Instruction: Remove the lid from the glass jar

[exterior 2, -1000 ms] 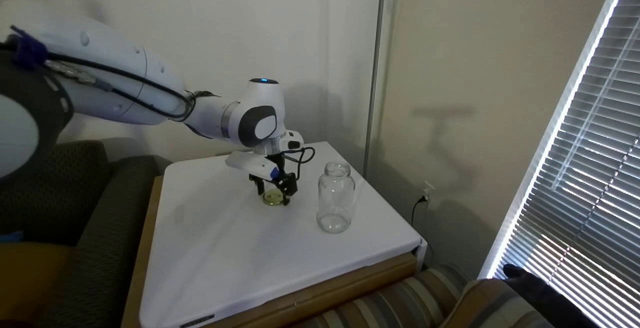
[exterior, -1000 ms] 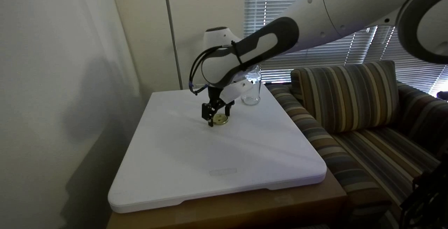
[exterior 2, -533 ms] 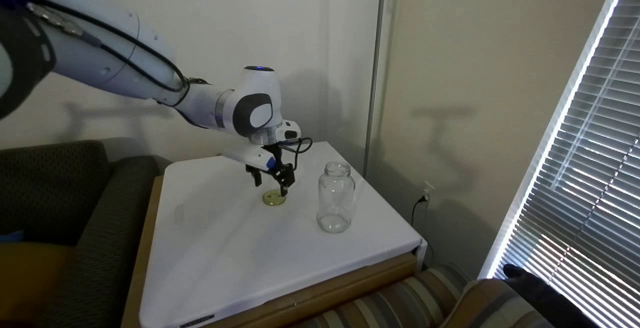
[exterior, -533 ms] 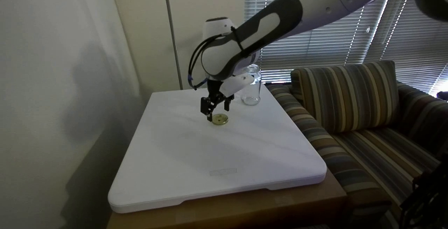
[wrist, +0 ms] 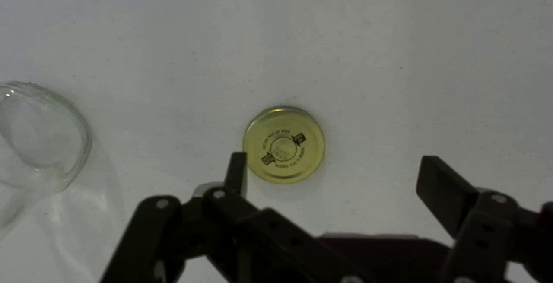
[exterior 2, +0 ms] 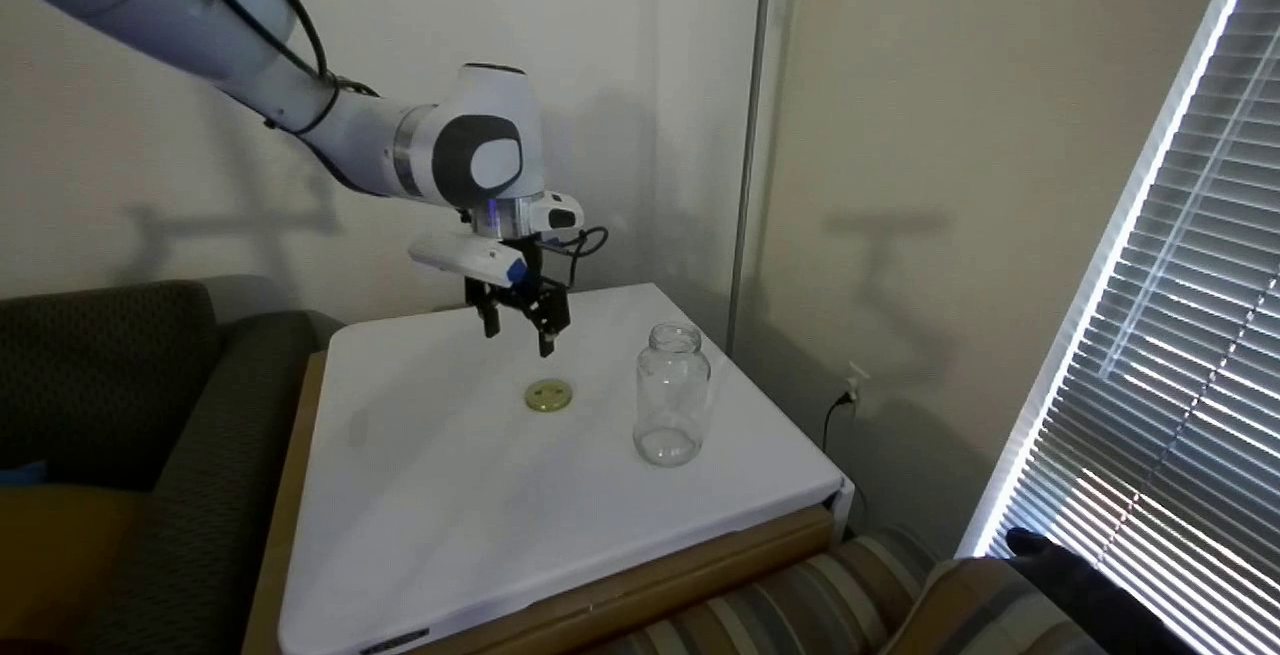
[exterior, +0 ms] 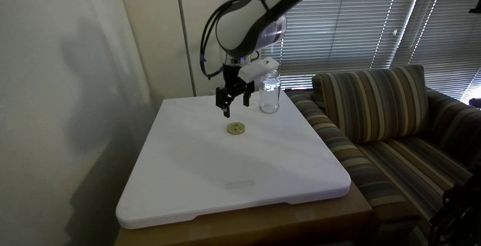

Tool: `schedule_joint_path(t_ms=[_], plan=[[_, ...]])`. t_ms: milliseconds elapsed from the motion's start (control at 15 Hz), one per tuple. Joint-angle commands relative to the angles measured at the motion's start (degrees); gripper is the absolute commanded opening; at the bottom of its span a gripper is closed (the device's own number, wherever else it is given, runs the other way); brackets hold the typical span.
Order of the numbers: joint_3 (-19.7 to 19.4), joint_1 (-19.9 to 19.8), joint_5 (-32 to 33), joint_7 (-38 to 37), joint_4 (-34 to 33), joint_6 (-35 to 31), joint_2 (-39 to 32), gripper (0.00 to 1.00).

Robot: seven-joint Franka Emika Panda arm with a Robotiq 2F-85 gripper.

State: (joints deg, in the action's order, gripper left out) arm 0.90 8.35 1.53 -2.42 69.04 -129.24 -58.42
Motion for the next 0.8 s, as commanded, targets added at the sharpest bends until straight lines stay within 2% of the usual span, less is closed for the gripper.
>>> schedule_joint_path(t_ms=[0, 200, 267, 467, 733], plan=[[1.21, -0.59, -0.58, -0.31, 13.3, -1.57, 9.17, 1.0], [1.91, -1.02, -2.04, -2.25, 18.09, 1.13, 12.84, 1.0], [1.16, -0.1, -0.5, -1.8, 11.2, 0.68, 7.96, 1.0], [1.34, -0.13, -1.11, -2.39, 14.73, 1.01, 10.42, 1.0], [1.34, -0.17, -1.18, -2.42, 15.4, 1.01, 10.75, 1.0]])
